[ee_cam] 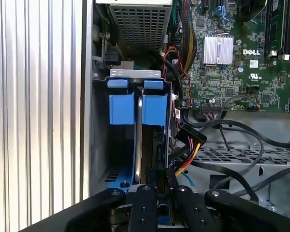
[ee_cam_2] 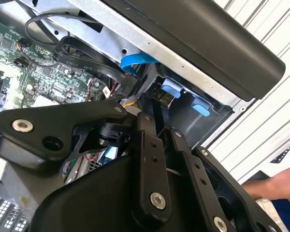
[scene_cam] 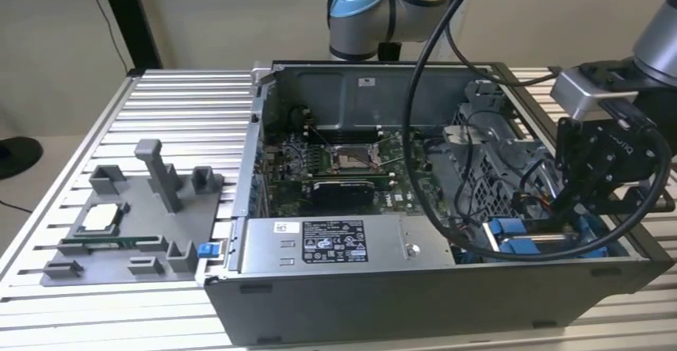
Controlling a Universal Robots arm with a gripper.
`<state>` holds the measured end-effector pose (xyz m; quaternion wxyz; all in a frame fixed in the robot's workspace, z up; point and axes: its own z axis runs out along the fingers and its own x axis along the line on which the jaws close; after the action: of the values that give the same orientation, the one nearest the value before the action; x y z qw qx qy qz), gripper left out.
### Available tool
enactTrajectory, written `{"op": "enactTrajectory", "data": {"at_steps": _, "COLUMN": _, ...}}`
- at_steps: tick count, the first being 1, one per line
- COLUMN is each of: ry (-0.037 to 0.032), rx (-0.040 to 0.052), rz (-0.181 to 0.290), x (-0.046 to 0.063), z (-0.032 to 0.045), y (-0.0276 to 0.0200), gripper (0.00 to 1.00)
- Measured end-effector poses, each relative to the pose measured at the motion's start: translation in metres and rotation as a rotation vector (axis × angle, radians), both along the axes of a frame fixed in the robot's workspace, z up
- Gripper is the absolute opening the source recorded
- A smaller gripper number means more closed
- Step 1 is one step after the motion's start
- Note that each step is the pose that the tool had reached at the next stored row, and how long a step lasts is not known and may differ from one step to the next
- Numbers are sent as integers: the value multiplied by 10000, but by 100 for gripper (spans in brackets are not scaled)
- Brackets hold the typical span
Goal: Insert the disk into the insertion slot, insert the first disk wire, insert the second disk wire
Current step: 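Insert the first disk wire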
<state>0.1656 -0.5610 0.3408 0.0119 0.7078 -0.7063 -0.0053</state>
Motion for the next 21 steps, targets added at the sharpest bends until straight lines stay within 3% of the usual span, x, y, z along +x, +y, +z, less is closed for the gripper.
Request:
{"op": "enactTrajectory", "data": {"at_steps": 18, "ry": 8, "rx": 12, "rz": -67, "x": -8, "z": -99, "y": 0, "gripper": 0}}
{"op": "enactTrajectory", "data": {"at_steps": 21, "ry": 21, "rx": 11, "rz": -66, "x": -8, "z": -39, "y": 0, "gripper": 0}}
